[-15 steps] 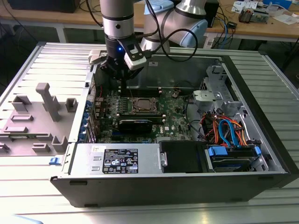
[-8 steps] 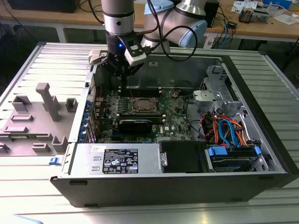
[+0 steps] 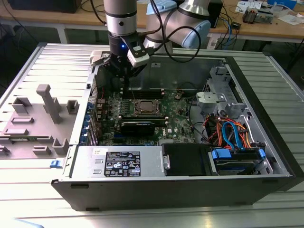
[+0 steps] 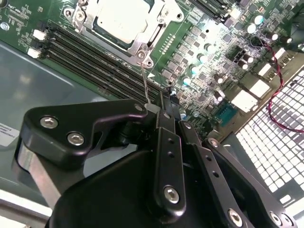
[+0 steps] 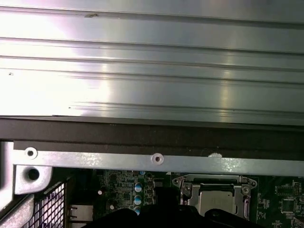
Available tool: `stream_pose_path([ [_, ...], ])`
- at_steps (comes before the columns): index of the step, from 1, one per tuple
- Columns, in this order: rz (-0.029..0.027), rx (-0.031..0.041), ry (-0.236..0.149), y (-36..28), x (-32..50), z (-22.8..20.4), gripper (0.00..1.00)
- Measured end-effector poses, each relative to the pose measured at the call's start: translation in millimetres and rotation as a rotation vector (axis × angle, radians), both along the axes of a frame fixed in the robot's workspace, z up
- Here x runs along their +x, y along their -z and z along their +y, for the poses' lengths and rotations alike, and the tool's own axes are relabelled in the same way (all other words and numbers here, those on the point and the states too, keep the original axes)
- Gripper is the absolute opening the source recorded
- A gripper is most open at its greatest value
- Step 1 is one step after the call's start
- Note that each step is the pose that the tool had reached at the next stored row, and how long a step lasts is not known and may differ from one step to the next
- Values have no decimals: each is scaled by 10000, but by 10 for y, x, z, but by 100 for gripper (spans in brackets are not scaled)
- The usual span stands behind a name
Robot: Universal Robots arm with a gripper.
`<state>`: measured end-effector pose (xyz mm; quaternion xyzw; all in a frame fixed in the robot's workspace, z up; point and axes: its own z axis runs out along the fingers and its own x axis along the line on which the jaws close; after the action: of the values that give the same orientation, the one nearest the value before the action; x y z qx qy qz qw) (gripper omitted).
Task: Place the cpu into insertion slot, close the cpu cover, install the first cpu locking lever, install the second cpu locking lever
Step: 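Install the first cpu locking lever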
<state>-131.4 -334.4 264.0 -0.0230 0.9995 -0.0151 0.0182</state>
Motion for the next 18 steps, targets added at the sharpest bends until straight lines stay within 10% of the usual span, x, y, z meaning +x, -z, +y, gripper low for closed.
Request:
stream_pose_path([
  [18, 0, 0, 1, 3, 278, 0, 11],
])
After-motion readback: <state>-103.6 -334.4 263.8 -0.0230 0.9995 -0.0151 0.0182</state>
